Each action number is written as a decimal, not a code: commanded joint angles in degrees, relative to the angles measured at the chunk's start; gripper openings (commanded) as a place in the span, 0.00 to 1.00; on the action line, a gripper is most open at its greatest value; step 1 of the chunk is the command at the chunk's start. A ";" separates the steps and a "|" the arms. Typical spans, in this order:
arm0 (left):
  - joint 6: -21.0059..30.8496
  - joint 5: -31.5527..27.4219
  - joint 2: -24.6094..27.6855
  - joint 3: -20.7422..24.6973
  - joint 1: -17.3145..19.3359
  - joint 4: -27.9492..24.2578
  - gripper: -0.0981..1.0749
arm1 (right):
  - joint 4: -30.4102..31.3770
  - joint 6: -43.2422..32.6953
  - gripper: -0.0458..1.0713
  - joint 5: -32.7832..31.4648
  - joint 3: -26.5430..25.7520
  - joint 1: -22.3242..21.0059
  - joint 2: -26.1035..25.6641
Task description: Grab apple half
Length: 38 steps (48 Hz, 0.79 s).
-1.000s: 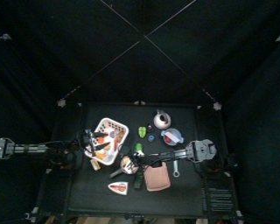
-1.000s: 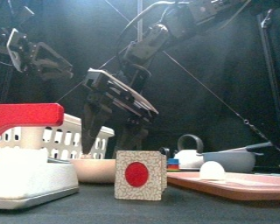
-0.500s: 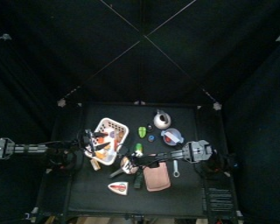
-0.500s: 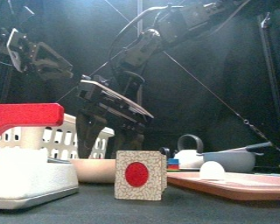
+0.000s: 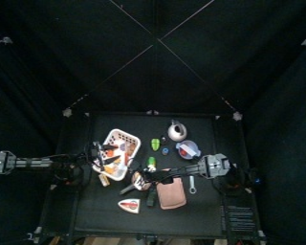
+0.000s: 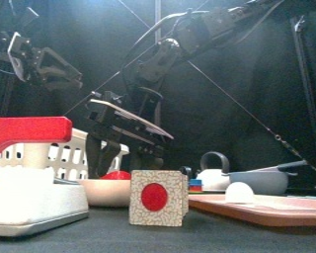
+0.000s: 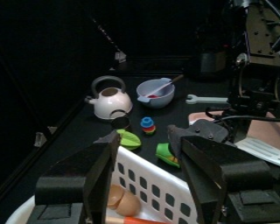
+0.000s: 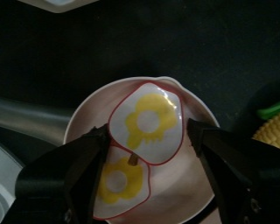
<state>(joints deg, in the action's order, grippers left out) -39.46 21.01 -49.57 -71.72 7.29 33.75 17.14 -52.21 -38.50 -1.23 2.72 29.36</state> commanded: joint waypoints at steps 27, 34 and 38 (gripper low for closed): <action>-0.09 0.44 0.09 0.09 0.35 -0.18 0.81 | 1.05 0.18 0.77 -0.44 -2.29 -0.09 -3.08; -0.18 0.35 0.09 0.18 0.35 -0.18 0.81 | 2.02 0.44 0.77 -2.11 -2.29 0.35 -4.75; -0.18 0.44 0.00 0.26 0.35 -0.26 0.81 | 2.81 0.09 0.77 -3.16 -1.76 0.88 -5.63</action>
<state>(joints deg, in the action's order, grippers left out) -39.55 21.01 -49.57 -72.25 7.56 33.75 19.25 -51.86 -40.96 -2.11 3.08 27.69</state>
